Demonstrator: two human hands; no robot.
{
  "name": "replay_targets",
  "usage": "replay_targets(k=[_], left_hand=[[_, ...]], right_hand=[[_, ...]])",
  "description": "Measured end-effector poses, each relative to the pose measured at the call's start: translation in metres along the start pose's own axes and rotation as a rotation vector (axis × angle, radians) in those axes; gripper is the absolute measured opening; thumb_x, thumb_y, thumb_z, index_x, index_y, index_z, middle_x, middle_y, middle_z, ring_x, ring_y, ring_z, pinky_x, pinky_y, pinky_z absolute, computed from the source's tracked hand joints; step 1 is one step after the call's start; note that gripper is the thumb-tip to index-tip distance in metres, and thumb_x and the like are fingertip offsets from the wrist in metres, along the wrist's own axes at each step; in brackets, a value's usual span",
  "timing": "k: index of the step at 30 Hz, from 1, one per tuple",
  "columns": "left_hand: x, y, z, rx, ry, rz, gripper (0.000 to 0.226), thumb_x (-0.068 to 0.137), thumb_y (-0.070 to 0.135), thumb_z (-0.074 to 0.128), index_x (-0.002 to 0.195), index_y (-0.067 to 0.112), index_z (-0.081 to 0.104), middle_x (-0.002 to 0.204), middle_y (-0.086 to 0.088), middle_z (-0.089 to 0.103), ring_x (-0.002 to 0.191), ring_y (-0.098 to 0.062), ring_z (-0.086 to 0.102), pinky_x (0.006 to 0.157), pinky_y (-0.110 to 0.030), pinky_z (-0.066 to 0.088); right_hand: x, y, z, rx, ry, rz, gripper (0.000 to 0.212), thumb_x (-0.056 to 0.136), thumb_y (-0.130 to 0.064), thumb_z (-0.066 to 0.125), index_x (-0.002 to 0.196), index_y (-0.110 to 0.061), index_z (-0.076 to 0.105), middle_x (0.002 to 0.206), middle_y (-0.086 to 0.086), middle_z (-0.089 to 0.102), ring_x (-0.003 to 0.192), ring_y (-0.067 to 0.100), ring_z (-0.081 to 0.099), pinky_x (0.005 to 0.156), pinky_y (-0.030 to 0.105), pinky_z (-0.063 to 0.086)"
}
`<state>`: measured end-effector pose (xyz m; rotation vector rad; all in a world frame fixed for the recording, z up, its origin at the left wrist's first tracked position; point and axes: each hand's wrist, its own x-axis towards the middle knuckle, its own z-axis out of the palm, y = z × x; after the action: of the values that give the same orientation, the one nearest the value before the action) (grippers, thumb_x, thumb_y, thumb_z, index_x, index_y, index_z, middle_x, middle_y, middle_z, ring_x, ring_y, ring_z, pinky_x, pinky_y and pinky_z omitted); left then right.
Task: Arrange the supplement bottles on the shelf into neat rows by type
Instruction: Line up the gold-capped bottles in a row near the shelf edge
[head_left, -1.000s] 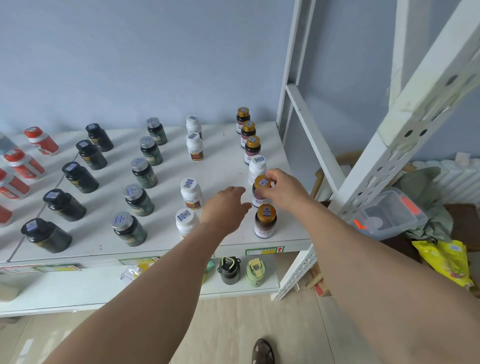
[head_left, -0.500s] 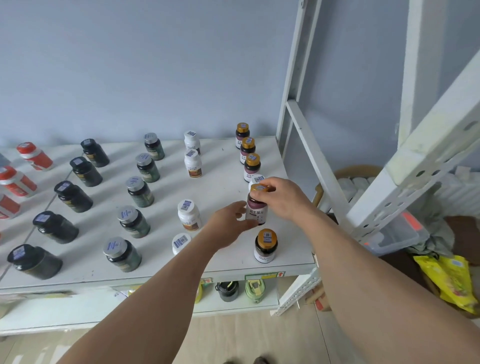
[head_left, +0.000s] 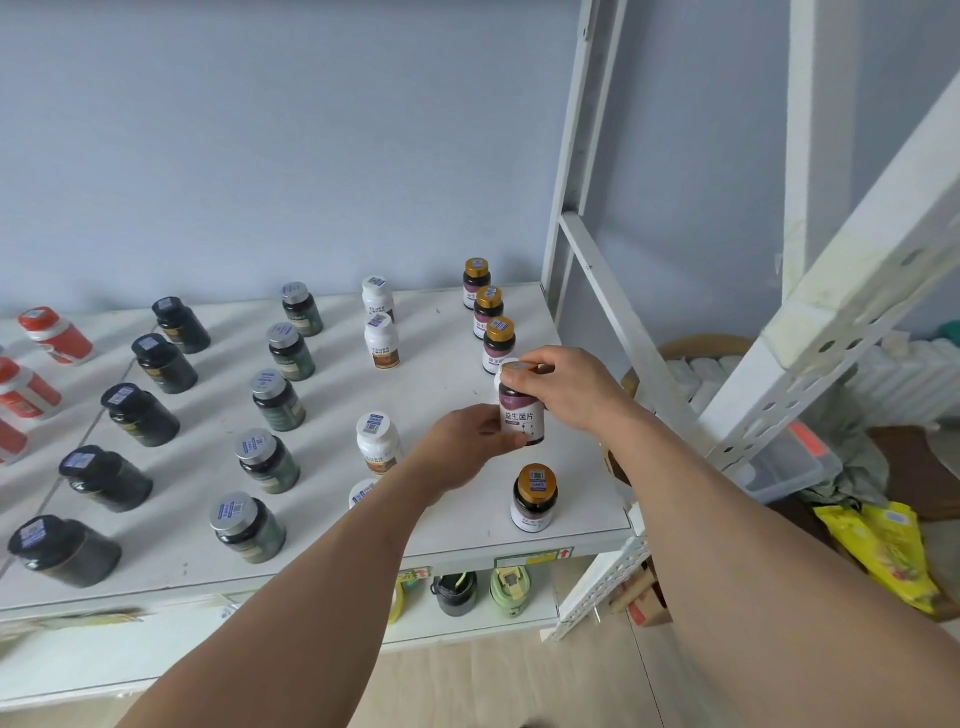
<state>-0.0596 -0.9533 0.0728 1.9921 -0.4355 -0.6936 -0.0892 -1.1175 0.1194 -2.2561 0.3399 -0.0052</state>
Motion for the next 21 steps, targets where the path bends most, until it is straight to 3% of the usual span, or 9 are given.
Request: replay_targets(k=[3,7,12,21], left_hand=[[0.002,0.0,0.001,0.072,0.01,0.0,0.039,0.088,0.036,0.068,0.124,0.025,0.061,0.118,0.005,0.068,0.107,-0.014,0.061,0.098,-0.034,0.047],[0.008,-0.003,0.002,0.43,0.094,-0.005,0.055,0.089,0.043,0.063,0.138,0.024,0.048,0.133,0.003,0.059,0.119,-0.017,0.055,0.097,-0.031,0.044],[0.008,-0.007,0.0,0.657,0.107,0.024,0.06,0.092,0.043,0.058,0.146,0.024,0.038,0.142,0.004,0.051,0.128,-0.02,0.049,0.102,-0.034,0.041],[0.011,-0.009,-0.005,0.729,0.1,0.056,0.057,0.094,0.043,0.056,0.145,0.024,0.038,0.141,0.002,0.052,0.126,-0.022,0.05,0.099,-0.036,0.043]], right_hand=[[-0.001,0.002,0.0,0.01,-0.003,-0.004,0.038,0.089,-0.046,0.064,0.121,-0.024,0.065,0.103,-0.009,0.061,0.098,0.012,0.058,0.079,0.025,0.043],[-0.003,0.013,0.007,-0.004,-0.042,0.017,0.042,0.088,-0.044,0.065,0.126,-0.025,0.062,0.108,-0.009,0.062,0.103,0.013,0.058,0.077,0.025,0.043],[-0.003,0.033,0.02,0.008,-0.086,0.066,0.049,0.084,-0.038,0.072,0.13,-0.025,0.059,0.115,-0.005,0.066,0.104,0.015,0.06,0.085,0.025,0.045],[-0.005,0.047,0.031,0.019,-0.127,0.134,0.054,0.083,-0.032,0.076,0.133,-0.027,0.055,0.118,-0.007,0.064,0.108,0.015,0.059,0.088,0.027,0.042]])
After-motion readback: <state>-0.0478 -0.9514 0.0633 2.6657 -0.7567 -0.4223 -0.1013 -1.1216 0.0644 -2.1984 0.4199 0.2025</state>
